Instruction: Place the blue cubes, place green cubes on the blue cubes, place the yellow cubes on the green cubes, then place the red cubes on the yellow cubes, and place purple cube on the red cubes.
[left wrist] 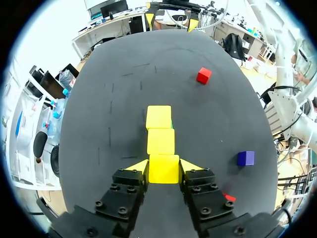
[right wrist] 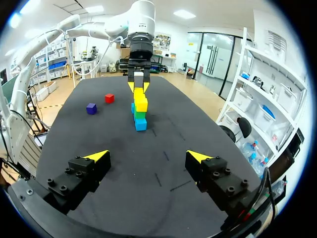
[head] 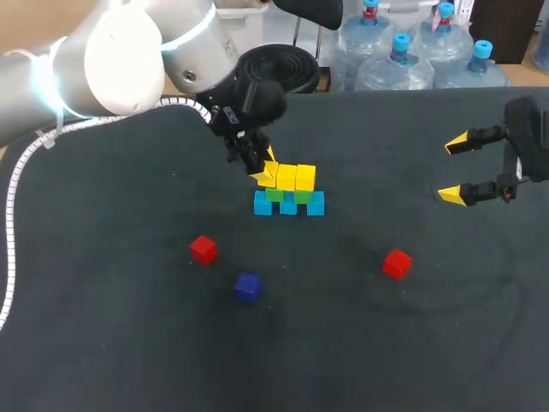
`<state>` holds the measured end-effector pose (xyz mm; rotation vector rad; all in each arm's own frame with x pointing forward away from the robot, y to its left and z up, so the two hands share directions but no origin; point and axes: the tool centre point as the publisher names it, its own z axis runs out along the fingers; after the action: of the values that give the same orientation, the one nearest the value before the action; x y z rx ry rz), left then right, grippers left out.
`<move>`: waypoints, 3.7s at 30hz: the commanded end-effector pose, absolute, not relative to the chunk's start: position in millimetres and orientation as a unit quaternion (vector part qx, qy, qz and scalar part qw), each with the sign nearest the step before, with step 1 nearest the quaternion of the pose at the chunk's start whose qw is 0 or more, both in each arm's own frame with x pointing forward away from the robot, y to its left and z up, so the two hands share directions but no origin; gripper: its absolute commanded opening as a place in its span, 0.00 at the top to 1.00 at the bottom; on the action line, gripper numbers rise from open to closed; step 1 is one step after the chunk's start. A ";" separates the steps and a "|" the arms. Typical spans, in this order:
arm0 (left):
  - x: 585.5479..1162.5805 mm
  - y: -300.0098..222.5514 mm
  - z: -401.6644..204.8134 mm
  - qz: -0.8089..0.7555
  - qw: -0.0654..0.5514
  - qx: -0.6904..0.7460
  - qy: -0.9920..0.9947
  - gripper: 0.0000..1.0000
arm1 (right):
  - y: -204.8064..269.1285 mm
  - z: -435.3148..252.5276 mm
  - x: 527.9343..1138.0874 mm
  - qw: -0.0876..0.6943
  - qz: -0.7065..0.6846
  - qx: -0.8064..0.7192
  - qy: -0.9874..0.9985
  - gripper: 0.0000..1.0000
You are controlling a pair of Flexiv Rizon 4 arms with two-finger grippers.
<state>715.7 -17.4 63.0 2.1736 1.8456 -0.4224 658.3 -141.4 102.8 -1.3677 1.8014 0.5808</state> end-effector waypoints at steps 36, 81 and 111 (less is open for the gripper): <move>722.1 -17.3 56.9 -0.148 0.125 0.747 0.636 1.00 | -141.0 102.0 658.5 0.393 0.229 -0.539 0.709 0.00; 723.7 -19.6 55.4 -0.150 0.119 0.746 0.637 0.00 | -141.0 102.0 658.5 0.393 0.229 -0.539 0.709 0.00; 724.0 17.7 101.3 -0.146 0.171 0.754 0.617 0.89 | -141.0 102.0 658.5 0.393 0.229 -0.539 0.709 0.00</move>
<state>734.8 5.4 97.4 2.1634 1.7670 -0.4263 658.3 -141.4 102.8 -1.3677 1.8014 0.5808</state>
